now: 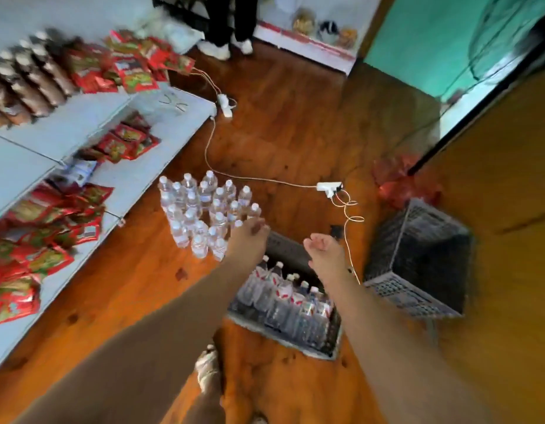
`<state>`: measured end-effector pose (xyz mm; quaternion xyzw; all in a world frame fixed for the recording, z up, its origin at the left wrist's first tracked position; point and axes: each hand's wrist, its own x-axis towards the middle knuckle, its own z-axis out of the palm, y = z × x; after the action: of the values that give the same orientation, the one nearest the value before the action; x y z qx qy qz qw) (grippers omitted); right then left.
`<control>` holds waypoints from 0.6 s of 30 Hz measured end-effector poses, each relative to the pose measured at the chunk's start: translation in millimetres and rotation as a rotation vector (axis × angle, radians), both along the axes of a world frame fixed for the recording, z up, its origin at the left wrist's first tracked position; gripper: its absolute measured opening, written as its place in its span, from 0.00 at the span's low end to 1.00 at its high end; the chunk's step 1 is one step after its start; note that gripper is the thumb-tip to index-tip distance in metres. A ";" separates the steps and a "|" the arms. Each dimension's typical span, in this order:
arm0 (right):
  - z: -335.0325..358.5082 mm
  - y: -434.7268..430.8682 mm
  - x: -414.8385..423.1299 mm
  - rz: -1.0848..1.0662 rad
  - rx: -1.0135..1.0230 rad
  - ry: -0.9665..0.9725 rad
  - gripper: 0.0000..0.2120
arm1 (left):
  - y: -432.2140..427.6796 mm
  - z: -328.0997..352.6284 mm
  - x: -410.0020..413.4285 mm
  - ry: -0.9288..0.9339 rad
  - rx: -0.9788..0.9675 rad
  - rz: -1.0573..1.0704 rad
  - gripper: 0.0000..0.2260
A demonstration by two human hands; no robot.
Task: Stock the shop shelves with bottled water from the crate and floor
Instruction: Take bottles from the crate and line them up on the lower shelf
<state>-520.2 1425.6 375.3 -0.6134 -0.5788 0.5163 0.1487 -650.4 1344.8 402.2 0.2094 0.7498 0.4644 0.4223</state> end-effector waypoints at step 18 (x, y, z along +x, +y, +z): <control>-326.6 53.3 178.1 -0.431 -0.446 -0.274 0.07 | 113.1 -367.9 162.6 -0.245 -0.555 -0.534 0.11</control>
<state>-342.1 1478.9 48.7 -0.8029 -0.3233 0.4995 0.0375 -487.9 1457.9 34.3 0.2179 0.7100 0.1401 0.6548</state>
